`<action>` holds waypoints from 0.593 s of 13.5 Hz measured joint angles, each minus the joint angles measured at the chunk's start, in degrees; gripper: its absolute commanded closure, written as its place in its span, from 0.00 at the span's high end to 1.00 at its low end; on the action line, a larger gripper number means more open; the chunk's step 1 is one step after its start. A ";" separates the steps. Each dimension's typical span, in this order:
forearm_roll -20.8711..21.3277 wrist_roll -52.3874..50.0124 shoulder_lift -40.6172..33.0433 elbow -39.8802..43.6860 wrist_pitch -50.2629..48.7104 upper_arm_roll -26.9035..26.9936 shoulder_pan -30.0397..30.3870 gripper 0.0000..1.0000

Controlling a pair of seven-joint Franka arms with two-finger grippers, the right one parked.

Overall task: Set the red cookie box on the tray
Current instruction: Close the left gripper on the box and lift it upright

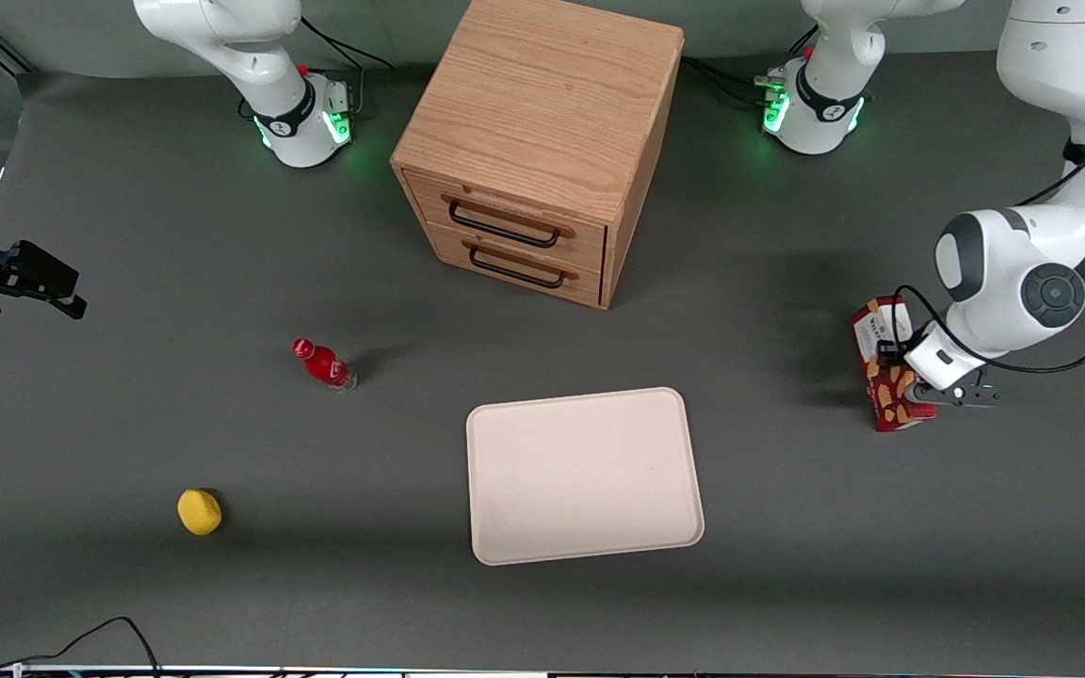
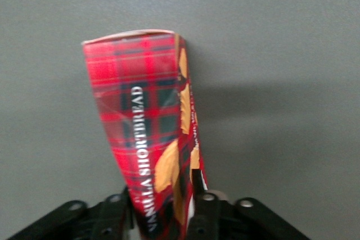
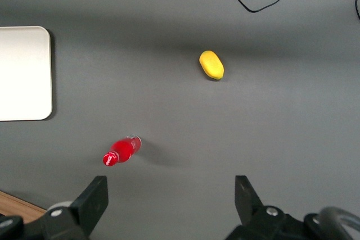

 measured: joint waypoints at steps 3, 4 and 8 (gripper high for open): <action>-0.11 0.00 -0.92 1.24 -2.69 0.28 0.02 0.00; -0.21 -0.03 -1.68 3.01 -6.22 0.28 0.02 0.00; -0.60 -4.08 -5.60 21.01 -32.10 -1.70 -0.16 0.00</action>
